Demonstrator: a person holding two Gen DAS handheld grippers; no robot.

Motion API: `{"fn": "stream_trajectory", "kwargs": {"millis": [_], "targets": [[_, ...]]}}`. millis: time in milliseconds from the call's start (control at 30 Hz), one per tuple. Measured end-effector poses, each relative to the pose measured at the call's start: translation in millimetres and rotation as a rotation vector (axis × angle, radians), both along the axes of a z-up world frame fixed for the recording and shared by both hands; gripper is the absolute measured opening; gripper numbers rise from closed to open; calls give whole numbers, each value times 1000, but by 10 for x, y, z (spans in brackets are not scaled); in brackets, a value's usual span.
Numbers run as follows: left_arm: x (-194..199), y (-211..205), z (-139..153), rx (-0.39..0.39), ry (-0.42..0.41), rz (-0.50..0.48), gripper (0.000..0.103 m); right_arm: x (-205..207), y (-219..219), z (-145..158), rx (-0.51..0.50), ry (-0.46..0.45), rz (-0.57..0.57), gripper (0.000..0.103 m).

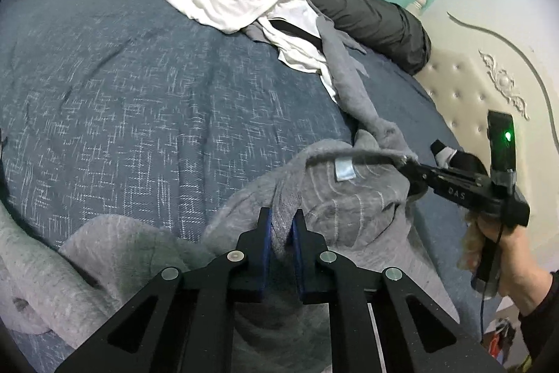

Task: Fold clothes
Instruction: 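Lift the grey sweatshirt by the collar with both tools and shake it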

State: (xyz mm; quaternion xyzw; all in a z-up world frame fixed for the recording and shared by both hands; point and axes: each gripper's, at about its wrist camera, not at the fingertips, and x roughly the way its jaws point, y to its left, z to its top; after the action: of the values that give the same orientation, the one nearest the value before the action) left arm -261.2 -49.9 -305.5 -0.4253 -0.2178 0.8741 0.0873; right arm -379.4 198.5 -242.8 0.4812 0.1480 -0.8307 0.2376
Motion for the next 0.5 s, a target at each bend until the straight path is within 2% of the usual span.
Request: {"fn": "stream_trajectory", "kwargs": {"millis": [167,300,500], "targets": [[20,-39,5,-4,10,7,11,-26,-43,-49,17,11,10,7],[69,-67,71,-24,27,9,10,47,-7,71,-4,60,10,3],[327,-105,441,-72,105,17,8,259,141,676,-89,171,-5,3]]}}
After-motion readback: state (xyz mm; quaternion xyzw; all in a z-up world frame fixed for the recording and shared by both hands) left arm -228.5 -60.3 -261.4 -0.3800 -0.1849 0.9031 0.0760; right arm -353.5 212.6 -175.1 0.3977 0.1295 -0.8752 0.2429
